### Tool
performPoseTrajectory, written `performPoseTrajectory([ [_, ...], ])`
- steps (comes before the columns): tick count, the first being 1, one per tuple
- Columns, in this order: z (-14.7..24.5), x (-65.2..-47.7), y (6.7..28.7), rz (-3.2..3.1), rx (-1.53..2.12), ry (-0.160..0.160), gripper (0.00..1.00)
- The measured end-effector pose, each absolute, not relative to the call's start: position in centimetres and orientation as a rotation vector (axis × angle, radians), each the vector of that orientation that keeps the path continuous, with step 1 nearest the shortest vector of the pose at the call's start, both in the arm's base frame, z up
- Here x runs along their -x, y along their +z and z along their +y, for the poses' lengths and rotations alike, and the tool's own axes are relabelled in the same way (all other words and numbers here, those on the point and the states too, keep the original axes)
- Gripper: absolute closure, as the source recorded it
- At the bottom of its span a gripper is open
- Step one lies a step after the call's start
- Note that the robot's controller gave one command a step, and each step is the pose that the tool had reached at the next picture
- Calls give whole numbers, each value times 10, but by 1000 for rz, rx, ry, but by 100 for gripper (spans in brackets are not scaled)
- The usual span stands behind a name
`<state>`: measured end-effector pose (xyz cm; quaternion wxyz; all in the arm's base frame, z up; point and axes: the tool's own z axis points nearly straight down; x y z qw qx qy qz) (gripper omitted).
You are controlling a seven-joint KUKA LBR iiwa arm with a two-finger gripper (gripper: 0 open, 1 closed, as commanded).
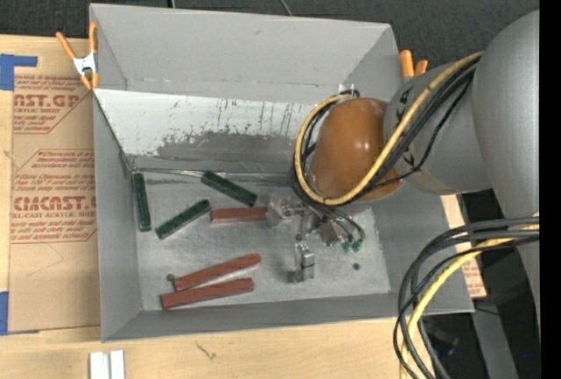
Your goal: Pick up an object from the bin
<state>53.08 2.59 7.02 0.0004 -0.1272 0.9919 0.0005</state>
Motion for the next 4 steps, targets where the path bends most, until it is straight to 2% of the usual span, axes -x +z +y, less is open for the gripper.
performPoseTrajectory([
  [1,53,-505,76,3136,144,-2,0],
  [2,75,-491,73,3134,210,4,0],
  [3,144,-509,70,3128,283,3,100],
  [4,144,-509,70,3128,283,3,100],
])
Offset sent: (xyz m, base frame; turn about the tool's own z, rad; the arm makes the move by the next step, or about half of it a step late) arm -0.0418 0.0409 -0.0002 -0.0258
